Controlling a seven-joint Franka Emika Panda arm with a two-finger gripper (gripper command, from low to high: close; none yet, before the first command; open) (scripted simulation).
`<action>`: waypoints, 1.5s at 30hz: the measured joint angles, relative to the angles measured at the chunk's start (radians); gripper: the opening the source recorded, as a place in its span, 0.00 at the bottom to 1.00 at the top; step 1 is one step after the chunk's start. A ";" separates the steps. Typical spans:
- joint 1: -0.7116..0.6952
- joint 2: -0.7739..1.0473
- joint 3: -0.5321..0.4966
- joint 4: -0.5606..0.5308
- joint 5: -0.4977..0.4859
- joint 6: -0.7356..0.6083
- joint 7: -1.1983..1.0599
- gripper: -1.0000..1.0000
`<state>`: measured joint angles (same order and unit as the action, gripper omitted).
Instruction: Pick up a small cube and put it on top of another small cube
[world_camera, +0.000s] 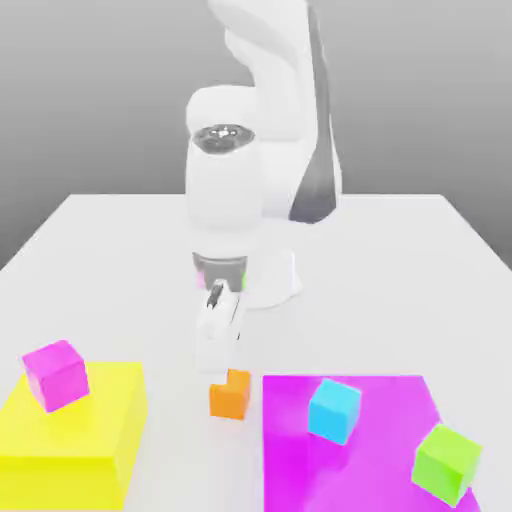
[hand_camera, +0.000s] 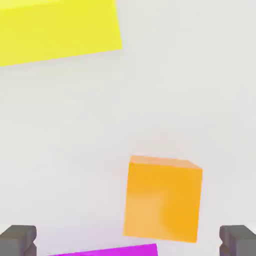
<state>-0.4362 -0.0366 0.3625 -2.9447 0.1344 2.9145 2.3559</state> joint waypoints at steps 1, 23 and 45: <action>0.001 0.022 0.003 0.004 0.020 0.015 -0.011 0.50; 0.273 0.280 -0.292 0.044 -0.047 0.232 0.038 0.00; -0.040 -0.054 -0.197 0.207 -0.098 -0.263 -0.211 0.00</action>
<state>-0.4760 -0.0903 0.1658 -2.7378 0.0360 2.6511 2.1453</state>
